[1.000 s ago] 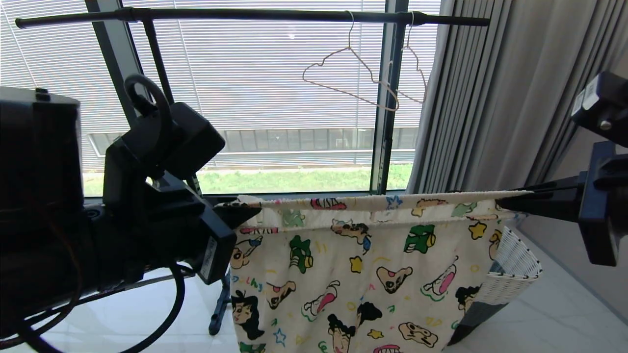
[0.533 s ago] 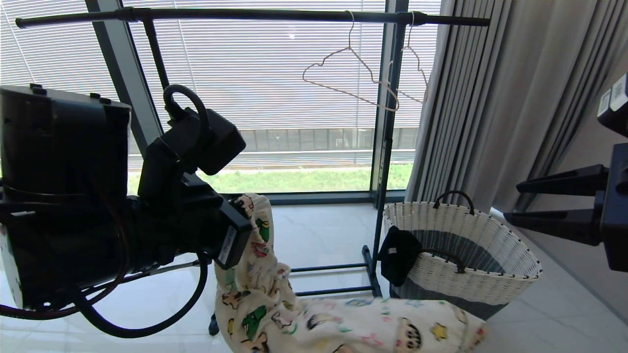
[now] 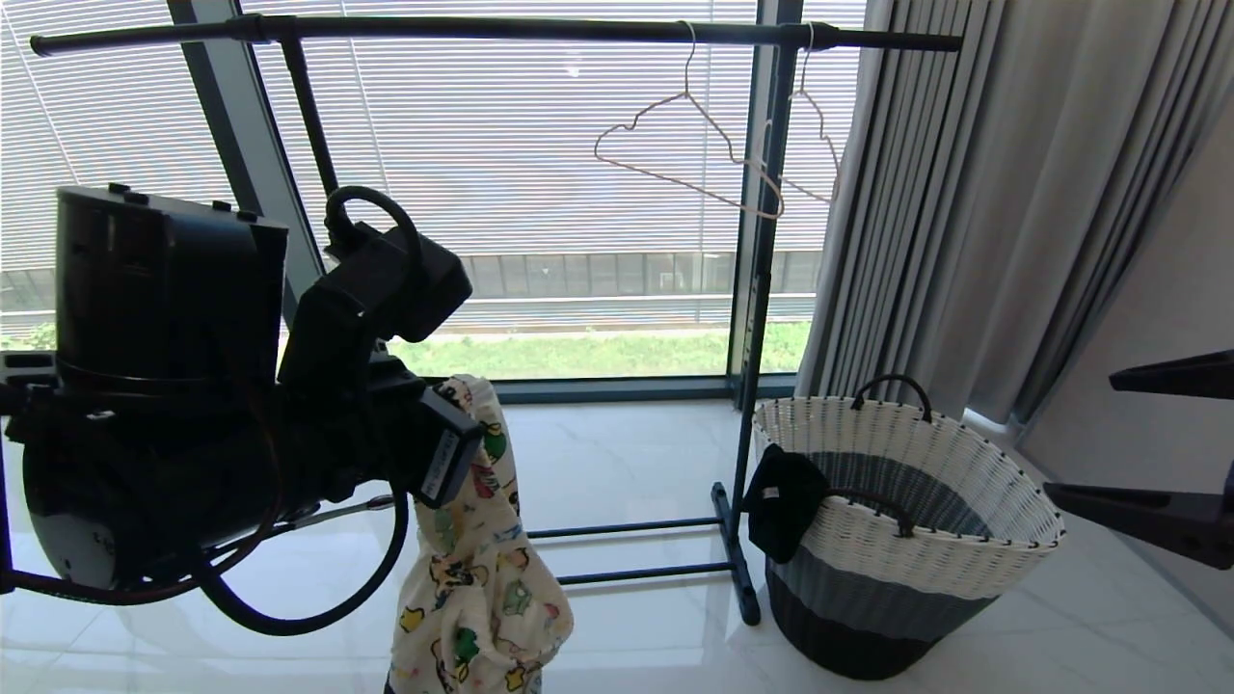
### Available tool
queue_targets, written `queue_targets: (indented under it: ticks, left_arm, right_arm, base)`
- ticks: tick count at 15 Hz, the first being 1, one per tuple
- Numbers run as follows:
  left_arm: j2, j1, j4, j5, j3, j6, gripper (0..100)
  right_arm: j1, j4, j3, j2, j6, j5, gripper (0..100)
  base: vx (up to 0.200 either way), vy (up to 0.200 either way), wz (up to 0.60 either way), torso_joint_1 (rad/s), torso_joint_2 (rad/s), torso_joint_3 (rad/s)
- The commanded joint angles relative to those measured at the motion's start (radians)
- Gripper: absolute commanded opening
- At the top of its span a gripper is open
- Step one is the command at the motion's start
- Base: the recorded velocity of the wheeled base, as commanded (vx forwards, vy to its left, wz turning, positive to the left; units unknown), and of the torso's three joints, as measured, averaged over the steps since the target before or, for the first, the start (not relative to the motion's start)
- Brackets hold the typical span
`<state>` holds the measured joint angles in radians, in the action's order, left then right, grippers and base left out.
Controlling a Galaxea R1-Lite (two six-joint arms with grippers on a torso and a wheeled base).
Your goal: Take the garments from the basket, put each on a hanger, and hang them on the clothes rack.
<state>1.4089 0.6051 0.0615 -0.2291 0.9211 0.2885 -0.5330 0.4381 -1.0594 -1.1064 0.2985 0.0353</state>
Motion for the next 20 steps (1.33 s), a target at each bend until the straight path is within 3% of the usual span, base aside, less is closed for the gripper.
queue_targets:
  ticks: [1,3,6,9,13,20]
  left_arm:
    - [-0.007,-0.108,-0.008,-0.056,-0.014,0.044,0]
    - [-0.034,-0.275,-0.006,-0.114,-0.061,0.185,0]
    - [-0.059,-0.387,-0.005,-0.113,-0.091,0.185,0]
    - [-0.094,-0.479,-0.003,-0.096,-0.143,0.185,0]
    - [-0.114,-0.550,-0.003,-0.081,-0.165,0.184,0]
    - [-0.119,-0.554,-0.003,-0.081,-0.165,0.170,0]
  right_arm:
    - [0.143,-0.001,0.062,0.042,-0.021,-0.029,100]
    - [0.228,-0.002,0.114,0.057,-0.055,-0.081,100]
    - [0.243,-0.019,0.159,0.079,-0.137,-0.150,100]
    - [0.243,-0.025,0.182,0.088,-0.160,-0.213,100]
    - [0.243,-0.119,0.217,0.086,-0.176,-0.213,100]
    - [0.243,-0.131,0.217,0.083,-0.176,-0.209,100]
  base:
    - [0.000,0.000,0.00,0.000,0.00,0.000]
    - [0.000,0.000,0.00,0.000,0.00,0.000]
    - [0.000,0.000,0.00,0.000,0.00,0.000]
    - [0.000,0.000,0.00,0.000,0.00,0.000]
    - [0.000,0.000,0.00,0.000,0.00,0.000]
    - [0.000,0.000,0.00,0.138,-0.39,-0.246]
